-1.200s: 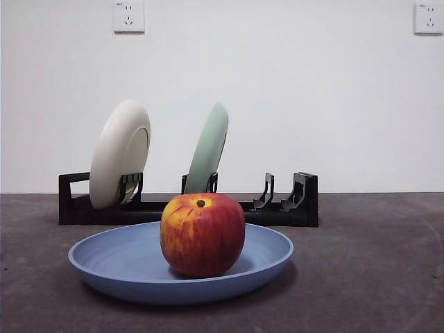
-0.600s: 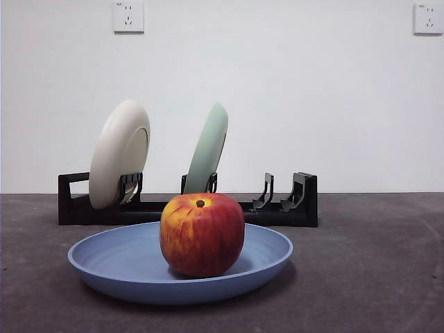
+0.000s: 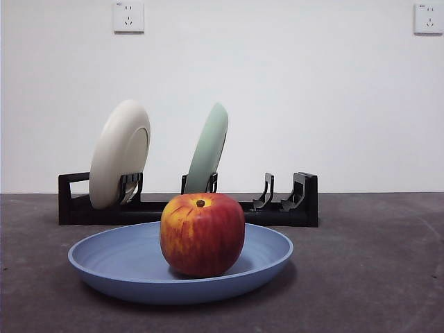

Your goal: Take the blue plate from the plate rack,put the plate on the table,take the apple from the table,put the apple in the plate

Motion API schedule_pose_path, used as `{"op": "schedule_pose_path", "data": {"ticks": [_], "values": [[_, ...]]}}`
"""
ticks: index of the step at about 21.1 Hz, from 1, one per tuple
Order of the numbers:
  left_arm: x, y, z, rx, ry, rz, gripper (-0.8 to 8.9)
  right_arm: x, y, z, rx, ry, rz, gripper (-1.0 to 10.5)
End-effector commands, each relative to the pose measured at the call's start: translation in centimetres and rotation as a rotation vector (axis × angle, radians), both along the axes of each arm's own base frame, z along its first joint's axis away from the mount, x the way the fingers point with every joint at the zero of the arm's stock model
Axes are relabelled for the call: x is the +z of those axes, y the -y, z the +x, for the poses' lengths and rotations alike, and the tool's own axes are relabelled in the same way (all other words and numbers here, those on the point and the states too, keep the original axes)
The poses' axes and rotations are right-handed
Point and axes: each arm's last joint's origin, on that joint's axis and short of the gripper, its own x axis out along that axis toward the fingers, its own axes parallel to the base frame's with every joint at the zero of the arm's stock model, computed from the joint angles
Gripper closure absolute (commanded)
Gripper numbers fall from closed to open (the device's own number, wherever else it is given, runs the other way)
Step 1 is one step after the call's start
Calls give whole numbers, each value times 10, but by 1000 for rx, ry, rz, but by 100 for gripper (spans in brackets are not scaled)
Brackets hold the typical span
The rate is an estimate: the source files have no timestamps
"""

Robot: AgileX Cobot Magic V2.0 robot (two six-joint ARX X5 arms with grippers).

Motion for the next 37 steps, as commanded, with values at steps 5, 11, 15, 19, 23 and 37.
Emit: {"op": "schedule_pose_path", "data": {"ticks": [5, 11, 15, 19, 23, 37], "values": [[-6, 0, 2, 0, -46, -5, 817, 0, 6, 1, -3, 39, -68, 945], [-8, 0, 3, 0, -71, -5, 817, -34, 41, 28, -136, 380, 262, 945], [-9, 0, 3, 0, -79, -5, 817, -111, 61, 36, -60, 712, 401, 945], [-9, 0, 3, 0, -79, -5, 817, -161, 76, 28, -173, 760, 361, 945], [-9, 0, 3, 0, -79, -5, 817, -178, 80, 25, -221, 694, 332, 945], [-9, 0, 3, 0, -80, -5, 817, -196, 90, 19, -374, 542, 238, 945]]}}
